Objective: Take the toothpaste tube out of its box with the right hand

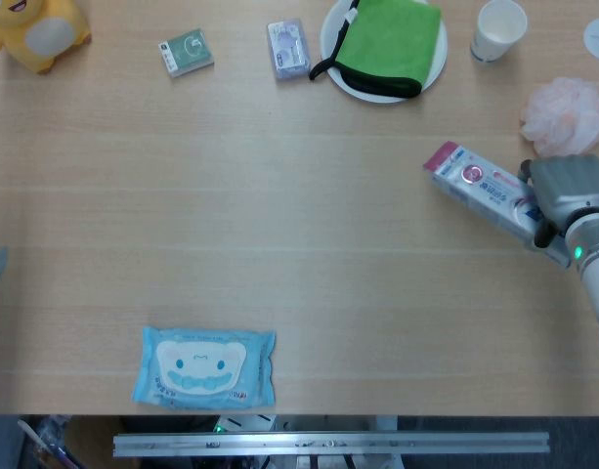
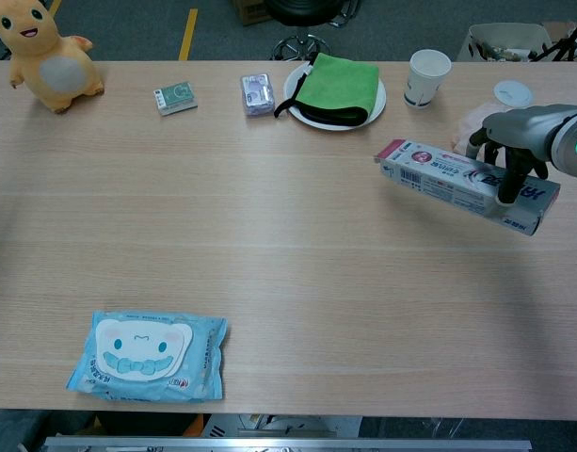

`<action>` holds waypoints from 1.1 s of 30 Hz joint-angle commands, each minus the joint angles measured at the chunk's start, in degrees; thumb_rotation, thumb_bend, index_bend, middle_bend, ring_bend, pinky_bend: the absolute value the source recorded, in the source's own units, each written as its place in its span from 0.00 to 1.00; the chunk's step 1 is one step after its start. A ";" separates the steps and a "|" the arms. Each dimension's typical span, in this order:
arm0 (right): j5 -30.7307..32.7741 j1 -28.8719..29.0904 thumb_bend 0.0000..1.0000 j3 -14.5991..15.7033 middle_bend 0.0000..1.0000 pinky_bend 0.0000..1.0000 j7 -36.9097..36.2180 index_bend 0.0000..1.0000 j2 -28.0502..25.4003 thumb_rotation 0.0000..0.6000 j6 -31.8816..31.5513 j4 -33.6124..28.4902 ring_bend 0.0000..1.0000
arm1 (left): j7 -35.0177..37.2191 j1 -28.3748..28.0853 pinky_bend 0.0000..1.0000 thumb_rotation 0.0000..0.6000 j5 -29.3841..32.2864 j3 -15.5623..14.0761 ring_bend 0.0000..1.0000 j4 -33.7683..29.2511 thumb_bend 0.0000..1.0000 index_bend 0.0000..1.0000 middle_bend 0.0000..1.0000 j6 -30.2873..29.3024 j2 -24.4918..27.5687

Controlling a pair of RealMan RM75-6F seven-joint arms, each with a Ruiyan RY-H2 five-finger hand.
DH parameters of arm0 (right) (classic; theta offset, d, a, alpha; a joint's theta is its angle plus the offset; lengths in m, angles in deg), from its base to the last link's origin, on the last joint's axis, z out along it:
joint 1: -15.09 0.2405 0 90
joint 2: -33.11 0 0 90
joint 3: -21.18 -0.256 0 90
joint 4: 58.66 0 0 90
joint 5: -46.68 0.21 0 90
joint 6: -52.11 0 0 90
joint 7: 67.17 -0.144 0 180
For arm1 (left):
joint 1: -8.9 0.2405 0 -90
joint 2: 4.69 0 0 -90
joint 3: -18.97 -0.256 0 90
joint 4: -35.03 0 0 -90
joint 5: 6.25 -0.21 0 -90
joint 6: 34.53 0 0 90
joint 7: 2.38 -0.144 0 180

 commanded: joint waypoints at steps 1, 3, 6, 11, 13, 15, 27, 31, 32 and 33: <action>3.13 2.38 0.22 1.10 0.51 0.69 1.08 0.43 -1.72 1.00 1.56 -0.44 0.44 | 0.05 -0.01 0.27 0.88 -0.02 0.03 0.10 0.01 0.25 0.07 0.00 -0.08 -0.02; 4.28 3.48 0.22 1.78 0.51 0.69 1.18 0.43 -2.32 1.00 2.28 -0.47 0.44 | 0.03 -0.04 0.27 0.88 -0.04 0.06 0.09 -0.01 0.25 0.07 0.00 -0.13 -0.02; 5.39 4.75 0.22 3.01 0.51 0.69 1.20 0.43 -3.13 1.00 3.17 -0.70 0.44 | -0.06 -0.07 0.27 0.88 -0.07 0.04 0.10 -0.09 0.25 0.07 0.00 -0.15 0.00; 8.35 6.89 0.22 4.48 0.52 0.70 1.11 0.43 -5.54 1.00 6.33 -1.54 0.44 | -0.24 -0.14 0.27 0.87 -0.01 0.05 0.09 -0.19 0.25 0.07 0.00 -0.06 0.02; 10.37 8.24 0.23 5.08 0.52 0.70 1.50 0.43 -7.13 1.00 8.45 -1.98 0.45 | -0.32 -0.19 0.27 0.88 0.01 0.06 0.09 -0.23 0.25 0.07 0.00 -0.01 -0.01; 12.55 9.78 0.24 5.78 0.53 0.71 2.05 0.44 -8.78 1.00 10.68 -2.32 0.45 | -0.38 -0.24 0.27 0.88 0.02 0.08 0.10 -0.24 0.25 0.07 0.00 0.03 -0.08; 28.23 20.54 0.25 14.28 0.55 0.72 8.43 0.44 -13.85 1.00 22.27 -1.17 0.47 | -0.39 -0.28 0.27 0.88 0.06 0.00 0.09 -0.15 0.25 0.07 0.00 0.05 -0.34; 28.83 22.12 0.25 14.94 0.55 0.72 6.33 0.44 -14.30 1.00 24.25 0.02 0.47 | -0.34 -0.28 0.27 0.88 0.06 -0.05 0.09 -0.03 0.25 0.07 0.00 0.07 -0.46; 27.62 21.83 0.25 14.65 0.55 0.72 5.10 0.44 -14.67 1.00 24.51 -0.11 0.47 | -0.32 -0.29 0.27 0.88 0.08 -0.06 0.09 0.01 0.25 0.07 0.00 0.12 -0.48; 25.98 21.58 0.25 14.63 0.55 0.72 3.90 0.44 -15.16 1.00 24.68 -0.60 0.47 | -0.31 -0.31 0.27 0.88 0.12 -0.06 0.09 0.05 0.25 0.07 0.00 0.17 -0.49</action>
